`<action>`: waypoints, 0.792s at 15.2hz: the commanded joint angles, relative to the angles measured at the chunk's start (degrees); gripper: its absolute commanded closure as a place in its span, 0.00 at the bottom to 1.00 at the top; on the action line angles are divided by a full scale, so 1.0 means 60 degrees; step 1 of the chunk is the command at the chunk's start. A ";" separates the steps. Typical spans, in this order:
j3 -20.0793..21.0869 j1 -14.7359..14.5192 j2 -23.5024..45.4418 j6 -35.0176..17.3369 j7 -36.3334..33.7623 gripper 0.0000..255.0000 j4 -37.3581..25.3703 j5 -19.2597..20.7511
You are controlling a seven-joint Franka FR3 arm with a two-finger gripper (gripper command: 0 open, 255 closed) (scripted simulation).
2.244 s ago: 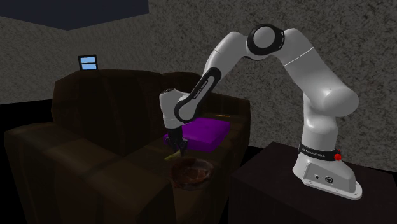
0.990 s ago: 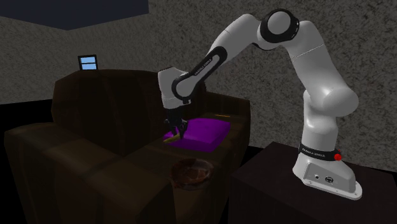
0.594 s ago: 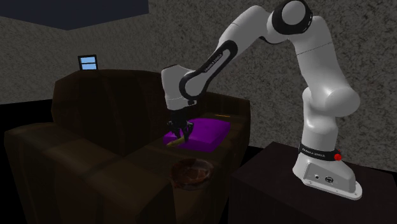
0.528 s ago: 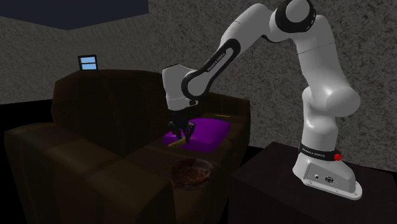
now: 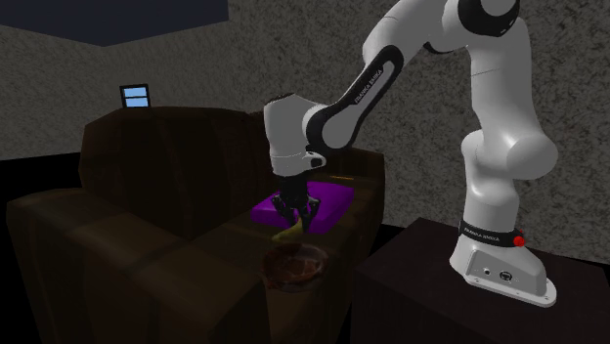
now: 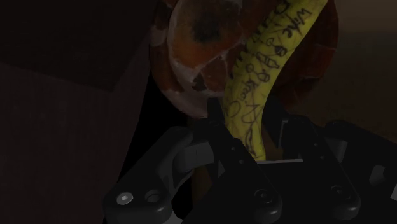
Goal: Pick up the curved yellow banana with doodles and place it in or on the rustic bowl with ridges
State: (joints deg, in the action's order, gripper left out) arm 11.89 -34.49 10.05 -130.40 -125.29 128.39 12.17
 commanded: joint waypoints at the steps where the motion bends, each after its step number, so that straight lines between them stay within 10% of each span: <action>1: 0.0044 -0.0081 0.0059 -0.0152 -0.0194 1.00 0.0117 0.0036; 12: -0.0157 -0.0189 0.1224 -0.1348 -0.0703 1.00 0.0219 0.0618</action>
State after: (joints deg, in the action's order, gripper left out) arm 11.08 -35.54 16.78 -137.84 -129.22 129.66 15.55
